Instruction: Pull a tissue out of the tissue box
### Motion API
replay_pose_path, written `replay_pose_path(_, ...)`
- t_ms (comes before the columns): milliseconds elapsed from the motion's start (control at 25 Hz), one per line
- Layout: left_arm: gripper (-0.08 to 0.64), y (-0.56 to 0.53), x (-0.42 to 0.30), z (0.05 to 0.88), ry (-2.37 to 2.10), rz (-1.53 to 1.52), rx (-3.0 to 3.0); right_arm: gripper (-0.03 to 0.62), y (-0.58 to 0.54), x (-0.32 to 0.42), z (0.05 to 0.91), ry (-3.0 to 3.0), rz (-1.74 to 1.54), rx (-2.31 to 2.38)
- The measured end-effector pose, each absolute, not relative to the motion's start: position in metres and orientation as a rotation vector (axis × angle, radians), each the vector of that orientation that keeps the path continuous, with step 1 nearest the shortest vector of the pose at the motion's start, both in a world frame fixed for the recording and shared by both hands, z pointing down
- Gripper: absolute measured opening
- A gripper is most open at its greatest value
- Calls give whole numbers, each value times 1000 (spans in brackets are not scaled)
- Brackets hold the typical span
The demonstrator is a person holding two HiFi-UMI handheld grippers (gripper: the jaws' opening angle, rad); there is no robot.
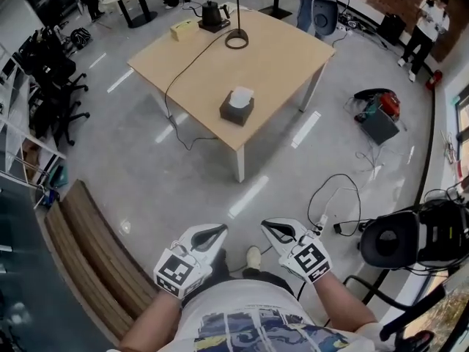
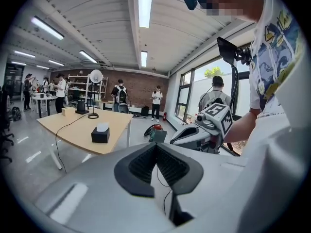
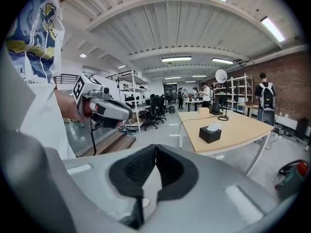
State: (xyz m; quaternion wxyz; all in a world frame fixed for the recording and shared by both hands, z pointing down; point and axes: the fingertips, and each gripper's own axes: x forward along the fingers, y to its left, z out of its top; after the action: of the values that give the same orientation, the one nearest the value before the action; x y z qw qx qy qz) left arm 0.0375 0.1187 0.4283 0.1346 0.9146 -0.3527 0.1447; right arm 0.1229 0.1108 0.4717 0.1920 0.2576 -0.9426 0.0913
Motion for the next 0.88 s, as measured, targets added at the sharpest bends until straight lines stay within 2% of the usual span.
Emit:
replay_pose_path(560, 6, -51, -52, 431, -795, 429, 2764, 11, -84, 46, 473, -2555, 278, 936)
replay_pose_path(880, 6, -108, -87, 443, -723, 428, 2753, 45, -171, 38, 499, -2474, 345, 1041)
